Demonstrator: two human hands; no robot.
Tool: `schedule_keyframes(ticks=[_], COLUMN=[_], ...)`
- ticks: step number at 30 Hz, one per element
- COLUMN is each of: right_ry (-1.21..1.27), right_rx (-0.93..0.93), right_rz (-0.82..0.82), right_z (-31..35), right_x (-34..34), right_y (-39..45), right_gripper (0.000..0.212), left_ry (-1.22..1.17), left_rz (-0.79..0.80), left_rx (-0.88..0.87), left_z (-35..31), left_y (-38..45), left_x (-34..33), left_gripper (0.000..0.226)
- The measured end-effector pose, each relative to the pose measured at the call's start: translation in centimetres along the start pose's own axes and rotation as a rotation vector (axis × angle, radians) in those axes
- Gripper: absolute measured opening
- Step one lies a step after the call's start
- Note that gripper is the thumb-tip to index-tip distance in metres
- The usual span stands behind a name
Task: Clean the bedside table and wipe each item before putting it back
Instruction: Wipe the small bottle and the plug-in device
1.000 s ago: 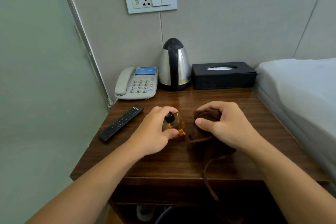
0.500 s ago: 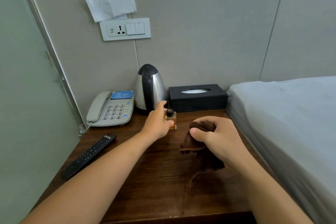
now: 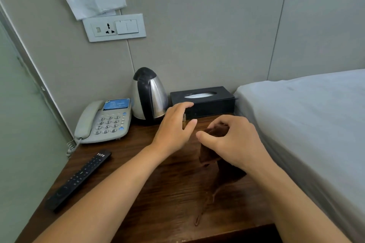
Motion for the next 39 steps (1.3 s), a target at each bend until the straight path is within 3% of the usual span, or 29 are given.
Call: schedule_keyframes(ticks=[6,14,22,32,39], right_ry=[-0.202,-0.392,-0.524,-0.510,-0.469], right_rx=[-0.086,-0.302,-0.455,-0.570,-0.582], right_rz=[-0.050,-0.148,-0.214,-0.333,-0.394], right_z=[-0.5,-3.5,-7.4,-13.5,-15.3], right_x=[8.1,23.7,35.5,42.2,43.6], right_y=[-2.0,-6.7,-14.0,-18.4,-19.4], right_gripper=[0.030,0.027,0.026,0.027,0.029], left_ry=[-0.091,-0.209,-0.249,-0.278,-0.348], left_rz=[0.258,0.359,0.525,0.776,0.830], left_rx=[-0.246,-0.477,-0.645,-0.546,-0.402], left_z=[-8.6,-21.8,-33.7,-42.8,-44.4], left_y=[-1.3,-1.0,-3.8,-5.7,-6.1], left_x=[-1.8,-8.1,-16.8,-25.5,-28.2], left_gripper=[0.045,0.035,0.044,0.079,0.080])
Point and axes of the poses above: each hand's wrist, its own y-axis towards the middle knuckle, its own x-axis out of the back of the hand, z = x × y, the point moved 8 cm from there along y, towards the middle knuckle, and after that the axes turned 2 degrees about -y, right-handed, at the moved point
